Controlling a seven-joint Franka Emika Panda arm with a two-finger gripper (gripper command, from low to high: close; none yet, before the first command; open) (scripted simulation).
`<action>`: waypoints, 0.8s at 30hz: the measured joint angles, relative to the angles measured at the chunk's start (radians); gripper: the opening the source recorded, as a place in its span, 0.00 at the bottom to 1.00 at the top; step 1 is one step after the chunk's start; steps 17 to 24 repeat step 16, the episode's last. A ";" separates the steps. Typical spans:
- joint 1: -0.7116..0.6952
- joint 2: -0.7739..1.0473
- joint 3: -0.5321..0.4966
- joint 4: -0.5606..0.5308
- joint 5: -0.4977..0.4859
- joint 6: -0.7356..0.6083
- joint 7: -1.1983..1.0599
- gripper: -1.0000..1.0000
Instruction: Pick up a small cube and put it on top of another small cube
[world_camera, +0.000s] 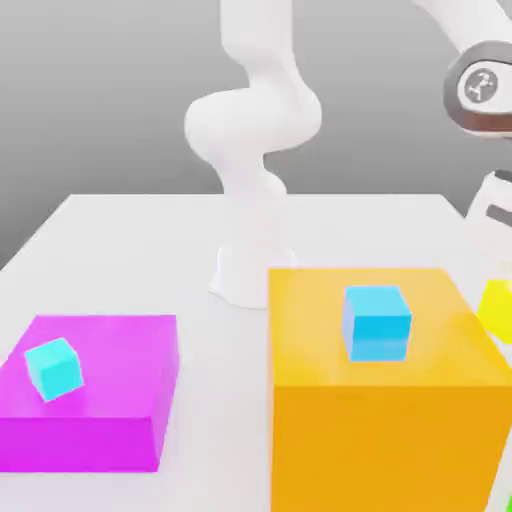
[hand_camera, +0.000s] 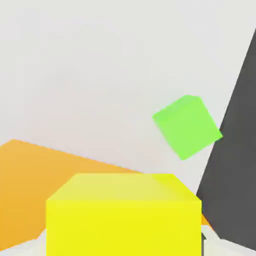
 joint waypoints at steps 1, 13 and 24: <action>-0.028 -0.023 -0.014 0.017 0.013 -0.040 0.043 0.00; -0.158 -0.134 -0.120 -0.071 0.218 -0.053 0.369 1.00; -0.158 -0.134 -0.120 -0.071 0.218 -0.053 0.369 1.00</action>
